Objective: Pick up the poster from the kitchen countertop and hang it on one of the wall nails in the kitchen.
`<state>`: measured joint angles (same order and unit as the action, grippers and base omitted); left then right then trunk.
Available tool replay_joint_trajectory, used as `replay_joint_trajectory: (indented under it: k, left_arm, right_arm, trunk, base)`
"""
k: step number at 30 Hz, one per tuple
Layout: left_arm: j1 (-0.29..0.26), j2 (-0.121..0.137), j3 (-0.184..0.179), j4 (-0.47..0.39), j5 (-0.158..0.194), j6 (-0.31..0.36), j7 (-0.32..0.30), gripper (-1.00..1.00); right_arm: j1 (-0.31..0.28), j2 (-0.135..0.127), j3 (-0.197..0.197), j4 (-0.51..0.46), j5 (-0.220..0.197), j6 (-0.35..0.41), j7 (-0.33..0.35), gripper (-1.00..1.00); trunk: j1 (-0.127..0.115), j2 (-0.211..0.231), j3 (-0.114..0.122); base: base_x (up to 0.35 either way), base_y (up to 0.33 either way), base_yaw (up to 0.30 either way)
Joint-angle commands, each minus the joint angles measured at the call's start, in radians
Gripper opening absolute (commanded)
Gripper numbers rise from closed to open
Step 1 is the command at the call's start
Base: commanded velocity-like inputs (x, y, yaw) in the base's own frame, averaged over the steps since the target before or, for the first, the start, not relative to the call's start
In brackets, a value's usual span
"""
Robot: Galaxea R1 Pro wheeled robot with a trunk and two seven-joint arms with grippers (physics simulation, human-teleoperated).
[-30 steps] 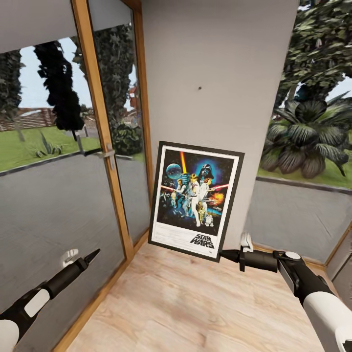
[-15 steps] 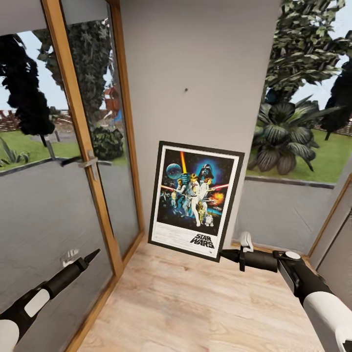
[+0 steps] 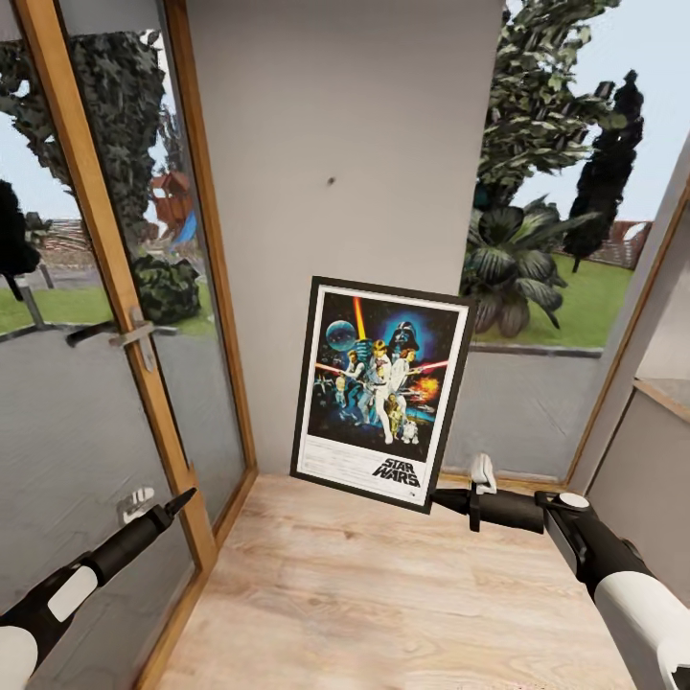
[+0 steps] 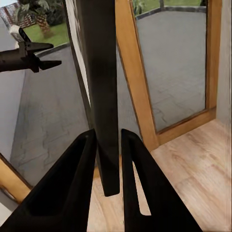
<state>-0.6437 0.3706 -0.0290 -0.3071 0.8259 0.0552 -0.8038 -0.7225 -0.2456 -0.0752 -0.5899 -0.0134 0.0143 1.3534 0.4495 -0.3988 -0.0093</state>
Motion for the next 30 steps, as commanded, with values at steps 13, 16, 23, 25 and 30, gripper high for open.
replay_joint_trajectory:
  k: [13, 16, 23, 25, 30]
  left_arm:
    - [0.000, 0.001, -0.003, 0.000, 0.009, 0.006, -0.003, 1.00]
    - [0.000, 0.001, -0.003, 0.000, 0.009, 0.006, -0.003, 1.00]
    - [0.000, 0.000, -0.004, 0.000, 0.009, 0.006, -0.003, 1.00]
    - [0.000, 0.000, -0.004, 0.001, 0.009, 0.006, -0.003, 1.00]
    - [0.001, -0.018, -0.005, 0.038, 0.008, 0.004, -0.002, 1.00]
  right_arm:
    - [-0.001, 0.000, 0.000, 0.002, -0.002, 0.003, 0.004, -1.00]
    - [0.000, 0.000, 0.000, 0.002, -0.002, 0.003, 0.004, -1.00]
    - [0.000, 0.000, 0.000, 0.001, -0.003, 0.003, 0.007, -1.00]
    - [-0.001, 0.000, -0.001, 0.001, -0.003, 0.003, 0.009, -1.00]
    - [-0.001, -0.002, -0.001, 0.001, -0.004, 0.005, 0.015, -1.00]
  trunk:
    - [0.001, -0.001, 0.006]
    - [0.001, -0.001, 0.007]
    - [0.001, -0.001, 0.007]
    - [0.001, -0.001, 0.007]
    - [0.001, -0.001, 0.007]
  base:
    - [0.001, 0.002, -0.187]
    - [0.000, 0.000, -0.016]
    - [0.000, 0.000, -0.003]
    - [0.000, 0.000, 0.000]
    - [0.000, 0.000, 0.000]
